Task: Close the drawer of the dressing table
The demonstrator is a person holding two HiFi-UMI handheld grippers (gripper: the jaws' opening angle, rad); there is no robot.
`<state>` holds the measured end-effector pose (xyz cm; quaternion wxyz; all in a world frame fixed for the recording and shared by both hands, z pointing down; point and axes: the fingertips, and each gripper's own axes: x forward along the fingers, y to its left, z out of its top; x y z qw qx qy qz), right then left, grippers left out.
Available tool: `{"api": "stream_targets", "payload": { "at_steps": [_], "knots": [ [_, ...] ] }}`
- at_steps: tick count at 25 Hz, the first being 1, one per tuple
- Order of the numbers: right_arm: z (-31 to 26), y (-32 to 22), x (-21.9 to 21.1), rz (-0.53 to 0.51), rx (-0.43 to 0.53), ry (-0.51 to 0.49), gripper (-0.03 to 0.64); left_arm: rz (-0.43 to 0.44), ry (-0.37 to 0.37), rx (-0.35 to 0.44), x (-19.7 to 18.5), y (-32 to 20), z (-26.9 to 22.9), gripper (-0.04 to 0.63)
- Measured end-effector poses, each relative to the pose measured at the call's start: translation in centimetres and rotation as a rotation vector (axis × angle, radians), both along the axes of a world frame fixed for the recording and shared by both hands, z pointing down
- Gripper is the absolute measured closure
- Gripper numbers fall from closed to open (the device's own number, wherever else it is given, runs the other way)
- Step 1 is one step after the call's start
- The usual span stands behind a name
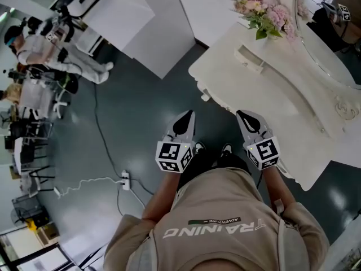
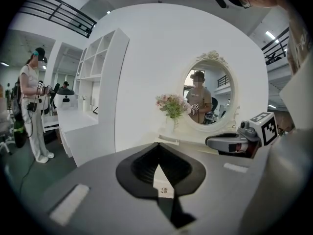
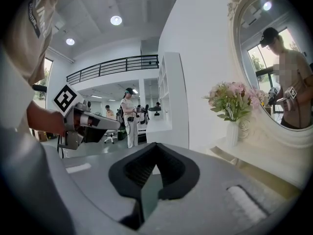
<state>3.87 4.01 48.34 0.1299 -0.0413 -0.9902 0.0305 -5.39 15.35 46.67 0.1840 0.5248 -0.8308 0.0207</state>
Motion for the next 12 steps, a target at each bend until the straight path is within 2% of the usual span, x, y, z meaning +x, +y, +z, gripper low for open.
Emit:
{"api": "stream_targets", "payload": {
  "at_steps": [8,12],
  "knots": [
    [-0.5,-0.4,-4.0,0.086,0.029,0.016,0.614,0.078,0.007,0.032,-5.2,-1.3,0.1,0.577],
    [-1.1,-0.7,-6.8,0.155,0.039,0.01,0.615,0.134,-0.023,0.052,-9.0,-2.2,-0.6,0.577]
  ]
}}
